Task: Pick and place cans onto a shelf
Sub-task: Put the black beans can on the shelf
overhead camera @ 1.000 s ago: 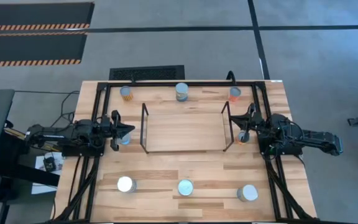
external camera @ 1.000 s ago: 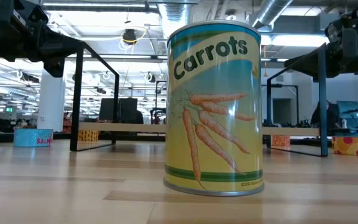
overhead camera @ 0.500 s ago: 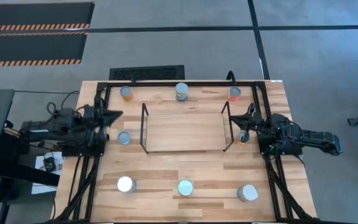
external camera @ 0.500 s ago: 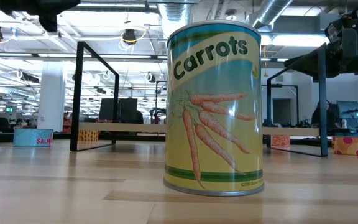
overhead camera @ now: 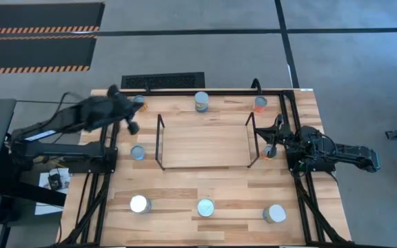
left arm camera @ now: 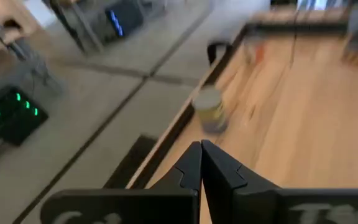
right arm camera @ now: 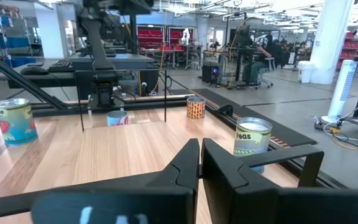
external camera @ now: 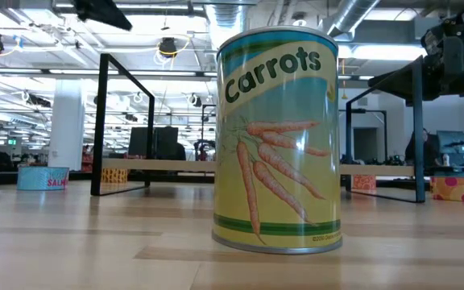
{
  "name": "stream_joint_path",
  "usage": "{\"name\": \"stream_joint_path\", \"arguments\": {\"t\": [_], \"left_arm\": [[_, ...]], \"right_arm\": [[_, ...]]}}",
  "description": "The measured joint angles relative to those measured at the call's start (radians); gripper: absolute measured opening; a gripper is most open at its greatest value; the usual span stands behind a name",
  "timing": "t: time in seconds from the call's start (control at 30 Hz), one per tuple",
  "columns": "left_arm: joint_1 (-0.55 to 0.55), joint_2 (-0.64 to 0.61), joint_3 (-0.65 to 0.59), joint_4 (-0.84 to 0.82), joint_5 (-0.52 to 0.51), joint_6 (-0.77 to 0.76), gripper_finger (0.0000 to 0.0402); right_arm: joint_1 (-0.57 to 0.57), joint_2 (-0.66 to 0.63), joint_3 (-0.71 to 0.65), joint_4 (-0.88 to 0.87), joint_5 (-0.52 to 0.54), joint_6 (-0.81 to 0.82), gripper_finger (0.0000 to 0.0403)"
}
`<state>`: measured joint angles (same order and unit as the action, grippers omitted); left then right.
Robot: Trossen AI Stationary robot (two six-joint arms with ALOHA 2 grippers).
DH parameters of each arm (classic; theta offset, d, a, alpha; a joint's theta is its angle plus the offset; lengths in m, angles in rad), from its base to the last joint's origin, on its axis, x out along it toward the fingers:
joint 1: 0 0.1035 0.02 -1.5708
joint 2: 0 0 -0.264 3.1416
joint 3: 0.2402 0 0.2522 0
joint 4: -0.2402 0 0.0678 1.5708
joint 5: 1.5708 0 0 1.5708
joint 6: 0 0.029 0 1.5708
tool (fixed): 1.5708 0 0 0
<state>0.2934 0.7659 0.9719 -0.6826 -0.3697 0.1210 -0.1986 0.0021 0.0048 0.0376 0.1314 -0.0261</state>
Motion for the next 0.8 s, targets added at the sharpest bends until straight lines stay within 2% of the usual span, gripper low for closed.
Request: {"name": "stream_joint_path", "arguments": {"t": [0.23,0.47,0.6,0.8], "left_arm": [[0.402,0.282,0.104,-0.057,0.310,0.127,0.0000],[0.708,0.452,0.129,-0.144,0.401,0.272,0.0000],[0.795,0.521,0.129,-0.168,0.414,0.305,0.0000],[0.825,0.636,0.129,-0.179,0.491,0.329,0.0000]], "right_arm": [[0.000,0.000,0.000,0.000,0.000,0.000,0.0043],[0.000,0.000,0.000,0.000,0.000,0.000,0.0043],[0.000,0.000,0.000,0.000,0.000,0.000,0.0043],[0.000,0.000,0.000,0.000,0.000,0.000,0.0043]]}}
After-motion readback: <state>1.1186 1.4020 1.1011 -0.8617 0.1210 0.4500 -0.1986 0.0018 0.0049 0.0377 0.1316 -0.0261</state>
